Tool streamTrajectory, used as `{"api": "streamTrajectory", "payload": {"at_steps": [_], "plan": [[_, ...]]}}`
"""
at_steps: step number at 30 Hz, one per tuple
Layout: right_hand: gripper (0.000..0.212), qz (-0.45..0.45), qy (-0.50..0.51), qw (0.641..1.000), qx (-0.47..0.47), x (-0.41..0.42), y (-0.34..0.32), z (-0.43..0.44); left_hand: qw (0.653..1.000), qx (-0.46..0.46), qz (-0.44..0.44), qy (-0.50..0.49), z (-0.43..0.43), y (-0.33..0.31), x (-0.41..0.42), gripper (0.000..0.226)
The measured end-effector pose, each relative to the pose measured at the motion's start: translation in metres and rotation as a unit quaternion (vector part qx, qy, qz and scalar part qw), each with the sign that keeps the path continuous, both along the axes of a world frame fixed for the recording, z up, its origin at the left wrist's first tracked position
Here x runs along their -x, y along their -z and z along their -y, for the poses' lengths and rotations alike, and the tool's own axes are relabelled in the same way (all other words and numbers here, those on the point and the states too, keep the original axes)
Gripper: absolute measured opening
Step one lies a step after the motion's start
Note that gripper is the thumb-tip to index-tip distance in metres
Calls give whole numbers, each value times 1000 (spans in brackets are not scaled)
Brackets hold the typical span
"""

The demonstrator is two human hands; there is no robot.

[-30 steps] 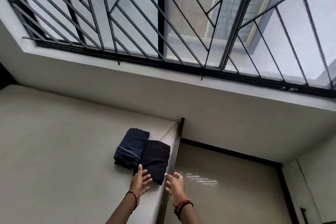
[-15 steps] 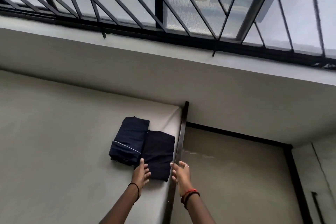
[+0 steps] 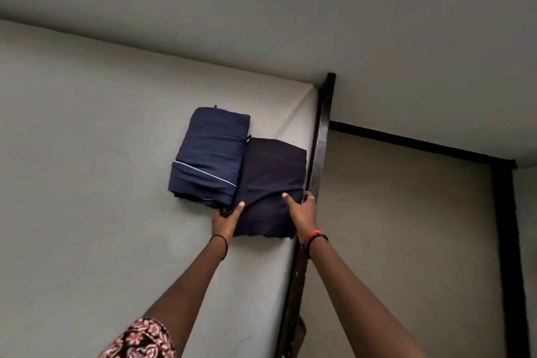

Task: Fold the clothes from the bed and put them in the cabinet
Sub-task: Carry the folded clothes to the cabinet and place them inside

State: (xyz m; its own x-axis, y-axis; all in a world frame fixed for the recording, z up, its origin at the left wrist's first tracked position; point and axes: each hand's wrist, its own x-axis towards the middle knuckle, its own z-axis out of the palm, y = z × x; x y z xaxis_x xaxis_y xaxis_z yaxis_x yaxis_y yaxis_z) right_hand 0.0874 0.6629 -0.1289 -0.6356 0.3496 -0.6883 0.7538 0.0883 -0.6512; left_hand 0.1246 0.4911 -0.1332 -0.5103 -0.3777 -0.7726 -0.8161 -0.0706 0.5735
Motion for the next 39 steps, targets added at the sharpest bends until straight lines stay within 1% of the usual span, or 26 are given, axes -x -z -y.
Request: {"api": "streamTrajectory", "payload": {"at_steps": [1, 3, 5, 8, 9, 11, 12, 14, 16, 18, 20, 22, 24, 26, 28, 30, 32, 33, 34, 35, 36, 37, 38, 39], "plan": [[57, -3, -3, 1000, -9, 4, 4, 1, 1000, -28, -15, -4, -1, -1, 1, 52], [57, -11, -4, 1000, 1, 12, 13, 4, 998, -59, -33, -4, -2, 3, 2, 44], [56, -17, 6, 999, 29, 16, 21, 3, 996, -82, -47, -7, 0, 4, 4, 45], [57, 1, 39, 993, 112, 13, 31, -1, 990, -141, -15, 3, 5, 16, 3, 52], [60, 8, 39, 991, 128, 11, 33, -2, 986, -167, 0, 12, 6, 19, 4, 51], [64, 23, 28, 989, 144, 7, 37, -4, 978, -207, 20, 16, 5, 20, 6, 45], [62, 28, 23, 987, 155, 6, 38, -5, 975, -220, 25, 9, 5, 22, 7, 45], [58, 33, 20, 985, 169, 7, 37, -5, 972, -235, 21, -3, 7, 26, 8, 47], [57, 34, 27, 985, 165, 7, 36, -5, 970, -244, 17, -10, 7, 27, 5, 46], [53, 29, 37, 987, 155, 2, 35, -5, 969, -248, 16, -15, 7, 26, -2, 43], [53, 29, 50, 987, 153, -11, 34, -3, 968, -251, 17, -18, 8, 23, -14, 43], [56, 35, 61, 985, 158, -31, 33, 1, 967, -253, 23, -7, 16, 22, -30, 51], [54, 37, 78, 980, 178, -57, 29, 4, 967, -250, 39, 12, 23, 18, -51, 59], [50, 40, 89, 974, 204, -87, 24, 8, 969, -240, 57, 28, 29, 15, -74, 58], [51, 56, 78, 970, 222, -116, 21, 10, 969, -230, 79, 46, 37, 12, -99, 64], [58, 67, 58, 965, 246, -141, 20, 10, 968, -215, 95, 91, 48, 10, -121, 76], [68, 67, 35, 965, 253, -153, 19, 7, 964, -174, 104, 171, 59, 9, -129, 86], [69, 56, 21, 966, 253, -155, 18, 6, 963, -148, 95, 206, 63, 7, -129, 90], [66, 38, 11, 966, 257, -153, 17, 5, 964, -127, 76, 221, 65, 6, -123, 95], [61, 20, 3, 964, 265, -151, 16, 5, 969, -111, 52, 214, 65, 4, -116, 98], [56, 8, 4, 962, 275, -145, 15, 5, 974, -96, 28, 201, 64, 4, -106, 97], [54, 3, 13, 958, 288, -140, 13, 5, 978, -88, 12, 188, 61, 2, -94, 88], [52, 1, 23, 954, 299, -137, 13, 4, 979, -89, 10, 182, 57, 1, -83, 73], [51, 1, 29, 951, 308, -134, 13, 4, 977, -102, 12, 188, 53, 1, -72, 64]]}}
